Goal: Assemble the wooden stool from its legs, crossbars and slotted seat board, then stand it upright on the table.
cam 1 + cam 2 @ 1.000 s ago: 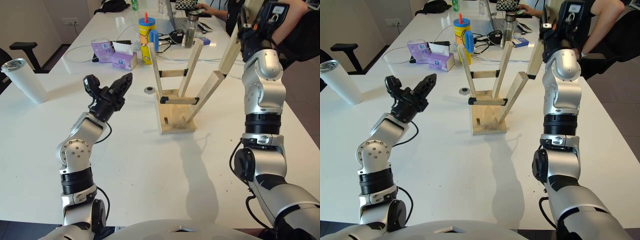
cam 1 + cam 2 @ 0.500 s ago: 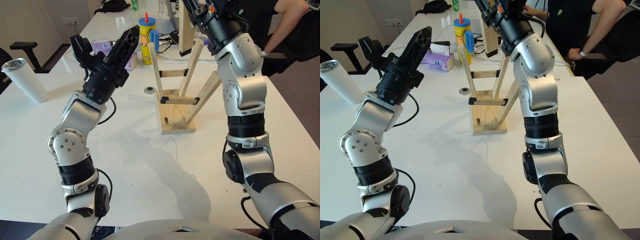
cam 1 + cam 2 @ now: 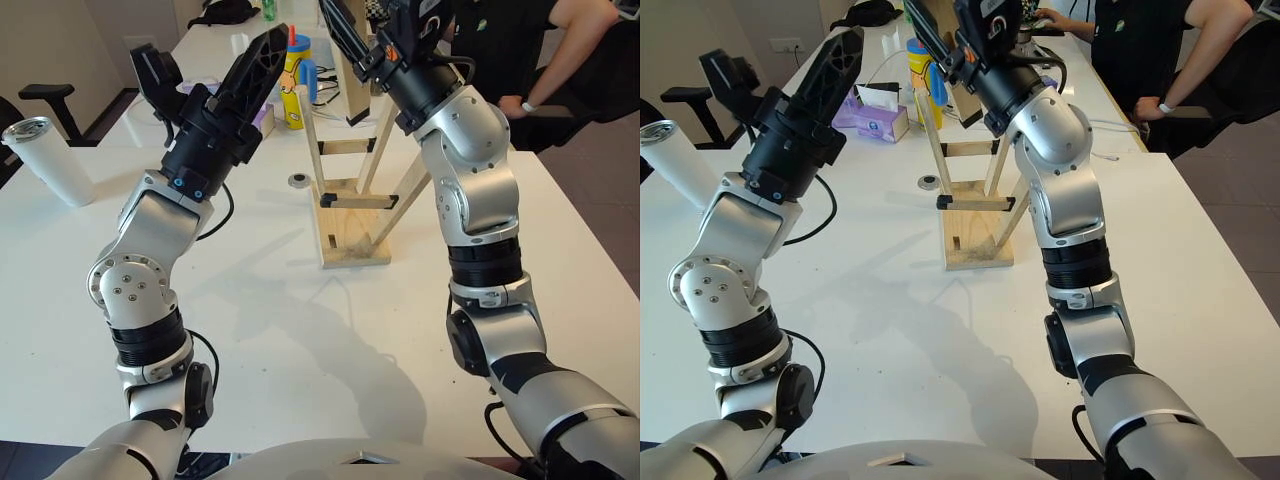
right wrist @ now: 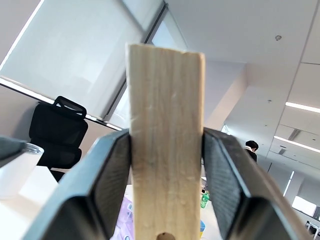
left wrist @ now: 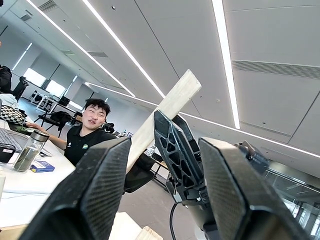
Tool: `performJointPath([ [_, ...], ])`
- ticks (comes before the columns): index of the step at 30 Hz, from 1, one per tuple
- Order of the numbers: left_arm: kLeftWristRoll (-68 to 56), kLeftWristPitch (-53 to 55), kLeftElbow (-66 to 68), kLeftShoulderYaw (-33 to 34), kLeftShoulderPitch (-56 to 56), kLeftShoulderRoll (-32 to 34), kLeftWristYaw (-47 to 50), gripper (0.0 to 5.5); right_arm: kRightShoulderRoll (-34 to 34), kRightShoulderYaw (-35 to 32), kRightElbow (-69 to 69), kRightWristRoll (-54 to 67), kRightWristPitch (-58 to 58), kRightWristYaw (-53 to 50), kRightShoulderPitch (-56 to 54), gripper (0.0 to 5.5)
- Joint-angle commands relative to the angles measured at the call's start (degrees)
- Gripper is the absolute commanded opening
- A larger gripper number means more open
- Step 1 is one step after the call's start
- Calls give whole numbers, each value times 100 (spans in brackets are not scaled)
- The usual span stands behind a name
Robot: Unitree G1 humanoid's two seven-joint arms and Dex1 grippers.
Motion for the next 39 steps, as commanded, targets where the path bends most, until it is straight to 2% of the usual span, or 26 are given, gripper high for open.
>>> performJointPath([
  [1,32,-58,-38,-97,-158,96,20,250,19,111,-227,100,25,246,116,211],
  [14,657,-118,16,-369,-316,510,-306,250,48,203,-470,152,178,448,377,211],
  [16,772,-107,9,-421,-317,555,-347,272,48,214,-471,147,183,464,401,211],
  [39,1757,-258,34,-710,-421,720,-775,272,11,544,-815,210,447,986,694,211],
])
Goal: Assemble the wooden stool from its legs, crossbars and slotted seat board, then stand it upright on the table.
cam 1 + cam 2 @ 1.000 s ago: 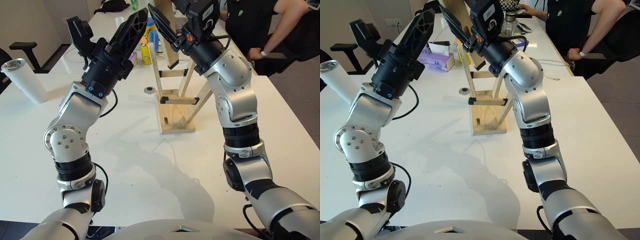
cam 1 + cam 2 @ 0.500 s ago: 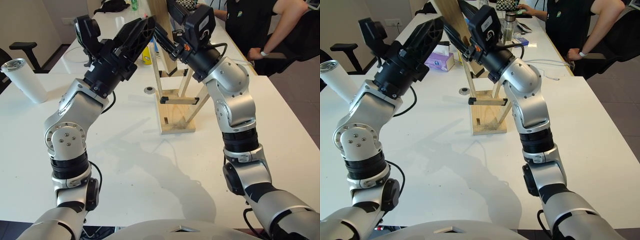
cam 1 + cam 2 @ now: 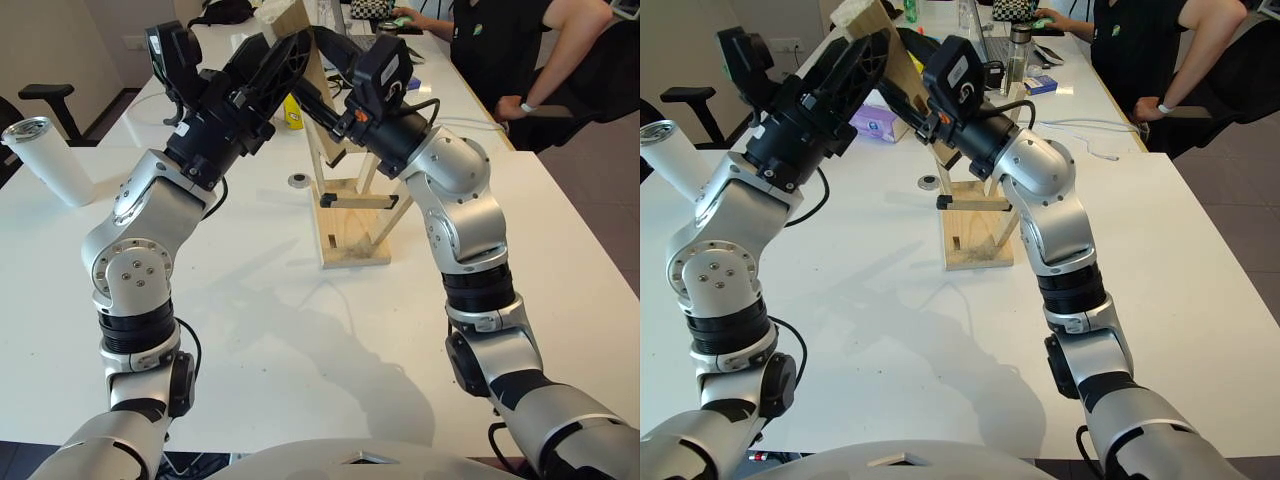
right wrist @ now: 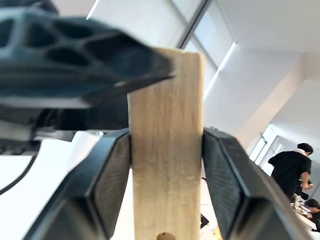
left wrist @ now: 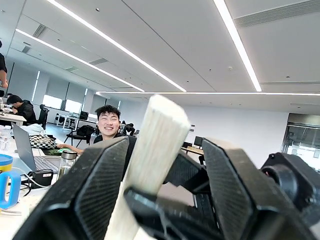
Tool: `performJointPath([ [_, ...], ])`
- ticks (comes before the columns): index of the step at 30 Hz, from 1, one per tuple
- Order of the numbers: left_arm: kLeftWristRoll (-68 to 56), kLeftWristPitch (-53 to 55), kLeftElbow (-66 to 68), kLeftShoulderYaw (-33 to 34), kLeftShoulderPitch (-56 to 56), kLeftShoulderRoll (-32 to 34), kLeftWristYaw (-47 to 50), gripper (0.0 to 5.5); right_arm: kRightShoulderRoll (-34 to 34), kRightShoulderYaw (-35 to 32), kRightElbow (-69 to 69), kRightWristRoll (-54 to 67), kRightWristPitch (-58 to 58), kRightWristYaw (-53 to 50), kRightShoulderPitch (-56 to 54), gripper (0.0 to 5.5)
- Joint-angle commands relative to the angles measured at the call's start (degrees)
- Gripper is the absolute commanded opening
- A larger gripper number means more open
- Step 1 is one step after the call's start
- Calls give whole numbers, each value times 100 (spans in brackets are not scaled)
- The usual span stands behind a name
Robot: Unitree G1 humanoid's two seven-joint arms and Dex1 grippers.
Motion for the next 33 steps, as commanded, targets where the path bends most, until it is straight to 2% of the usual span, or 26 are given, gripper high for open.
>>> performJointPath([
  [1,288,-31,-18,-165,-26,71,-175,272,-30,109,-177,47,86,153,57,211],
  [13,706,-62,-40,-235,12,99,-422,272,-34,190,-373,143,280,364,176,211],
  [25,1185,-167,47,-257,32,147,-594,104,-62,179,-455,169,383,397,237,211],
  [32,1399,-221,53,-180,70,119,-622,103,-124,222,-472,180,464,492,239,211],
  [33,1421,-228,52,-175,75,105,-615,103,-145,236,-491,185,491,523,252,239],
])
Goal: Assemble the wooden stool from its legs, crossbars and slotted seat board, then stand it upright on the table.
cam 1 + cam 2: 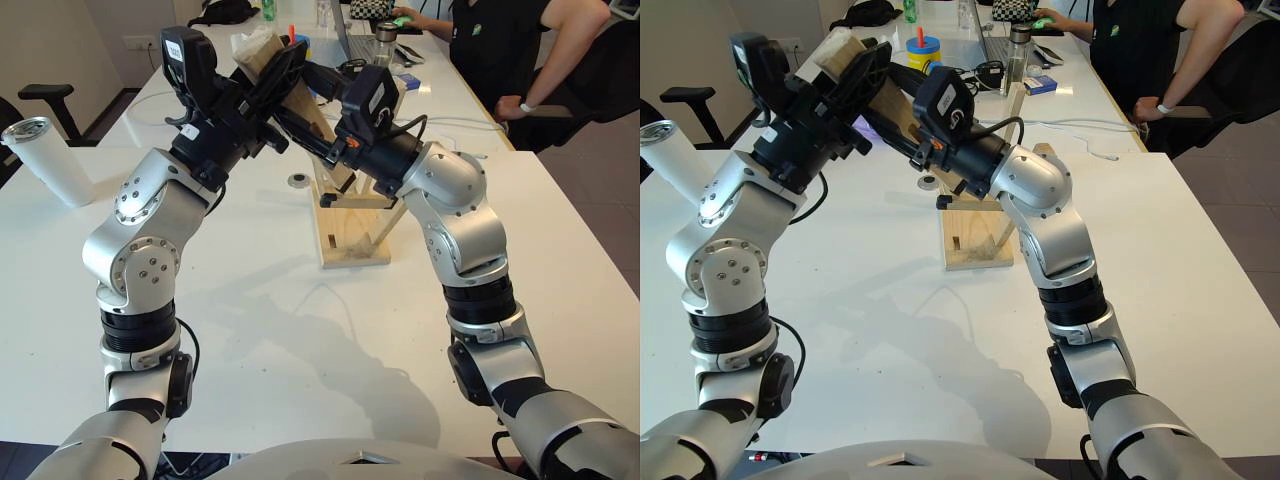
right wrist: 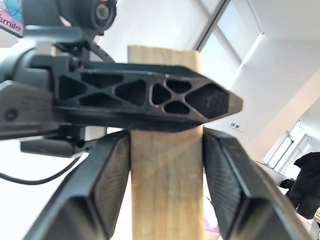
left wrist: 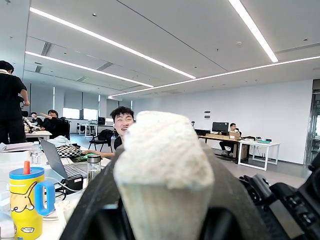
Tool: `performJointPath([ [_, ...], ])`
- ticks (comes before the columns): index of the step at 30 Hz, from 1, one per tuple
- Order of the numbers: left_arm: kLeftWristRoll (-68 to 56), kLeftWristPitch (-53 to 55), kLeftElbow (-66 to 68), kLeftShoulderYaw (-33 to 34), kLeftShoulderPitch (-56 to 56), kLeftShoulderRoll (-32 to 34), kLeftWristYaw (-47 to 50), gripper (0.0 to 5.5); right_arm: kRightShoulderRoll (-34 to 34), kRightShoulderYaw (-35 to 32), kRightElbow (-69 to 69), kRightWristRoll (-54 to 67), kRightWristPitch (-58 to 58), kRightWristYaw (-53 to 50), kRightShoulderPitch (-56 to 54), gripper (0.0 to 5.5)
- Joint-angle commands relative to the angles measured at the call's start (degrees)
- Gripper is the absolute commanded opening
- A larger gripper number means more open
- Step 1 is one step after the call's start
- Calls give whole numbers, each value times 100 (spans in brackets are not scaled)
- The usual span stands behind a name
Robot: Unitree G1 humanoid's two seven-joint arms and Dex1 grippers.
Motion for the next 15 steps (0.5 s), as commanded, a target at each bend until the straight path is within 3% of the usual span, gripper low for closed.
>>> performJointPath([
  [1,143,-77,-3,20,69,17,-22,103,-120,103,-126,78,158,214,51,249],
  [6,228,-86,-31,64,177,-39,32,103,-119,101,-192,135,266,227,78,316],
  [15,493,-367,438,530,799,-69,177,103,-507,-639,-211,727,929,247,-14,316],
])
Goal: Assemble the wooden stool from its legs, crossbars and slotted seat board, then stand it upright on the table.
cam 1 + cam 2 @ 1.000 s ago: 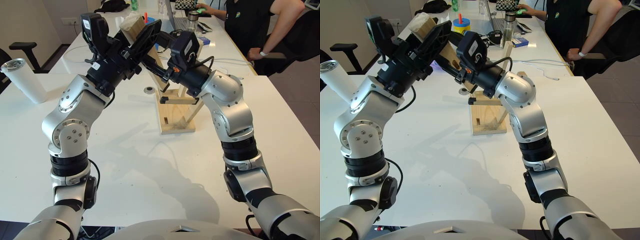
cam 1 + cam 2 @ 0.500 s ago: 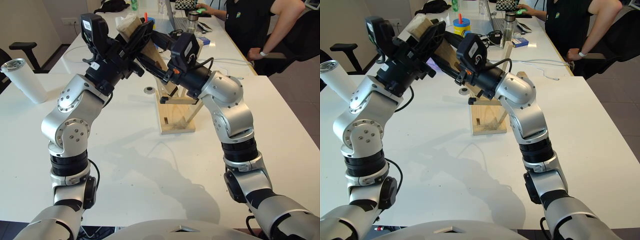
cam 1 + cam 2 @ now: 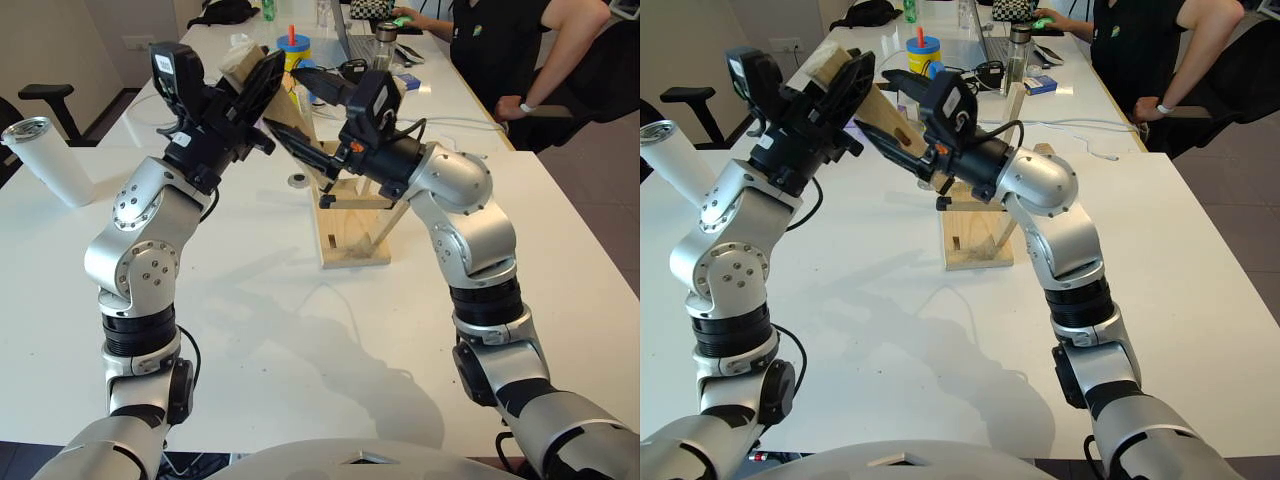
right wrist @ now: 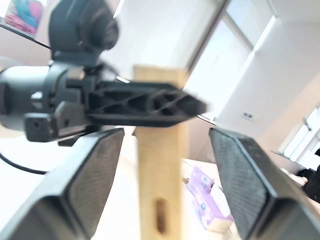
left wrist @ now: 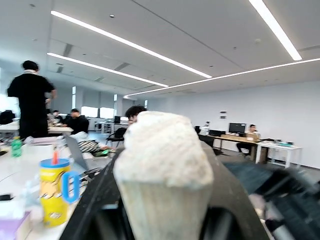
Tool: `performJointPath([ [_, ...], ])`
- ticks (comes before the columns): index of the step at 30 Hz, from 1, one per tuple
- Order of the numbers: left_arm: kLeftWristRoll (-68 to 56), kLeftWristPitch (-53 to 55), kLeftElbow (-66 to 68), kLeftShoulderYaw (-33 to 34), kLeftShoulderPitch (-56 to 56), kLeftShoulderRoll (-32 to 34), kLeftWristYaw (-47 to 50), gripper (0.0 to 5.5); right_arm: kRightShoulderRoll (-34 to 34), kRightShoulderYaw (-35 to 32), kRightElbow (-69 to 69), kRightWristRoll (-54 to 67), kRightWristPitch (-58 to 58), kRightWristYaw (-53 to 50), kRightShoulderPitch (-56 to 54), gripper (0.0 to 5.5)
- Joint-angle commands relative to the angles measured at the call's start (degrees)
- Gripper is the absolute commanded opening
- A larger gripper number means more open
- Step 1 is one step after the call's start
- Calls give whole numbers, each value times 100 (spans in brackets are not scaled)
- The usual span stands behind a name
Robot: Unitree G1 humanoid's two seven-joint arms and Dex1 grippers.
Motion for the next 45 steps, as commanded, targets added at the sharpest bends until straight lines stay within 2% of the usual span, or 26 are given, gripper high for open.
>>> performJointPath([
  [1,118,-128,127,403,568,-9,172,103,-290,-509,-95,422,459,15,-98,316],
  [6,77,-163,256,680,786,-182,469,103,-292,-1506,367,793,780,-866,-672,316],
  [9,-22,6,468,743,696,-463,879,103,-635,-1827,1865,-153,260,-2106,-1161,316],
  [13,-194,106,609,705,675,-1008,1349,103,-1001,-1318,3582,-1327,-228,-2745,-709,316],
  [18,-224,121,851,654,538,-1332,1563,103,-755,-709,4736,-1927,-808,-2721,-150,316],
  [23,-114,118,1098,493,509,-1548,1649,103,-346,-325,4300,-1798,-1199,-2030,441,316],
  [28,4,195,1228,462,665,-1600,1785,103,-176,-143,3397,-1591,-1020,-1444,929,316],
  [31,343,202,1205,319,825,-1390,1734,103,-169,-116,3079,-1592,-866,-1379,1130,316],
  [35,375,213,1232,440,910,-1257,1627,103,-182,-134,2870,-1617,-727,-1358,1293,316],
  [45,510,232,1316,512,925,-817,1460,103,-261,-204,2928,-1640,-648,-1293,1207,316],
])
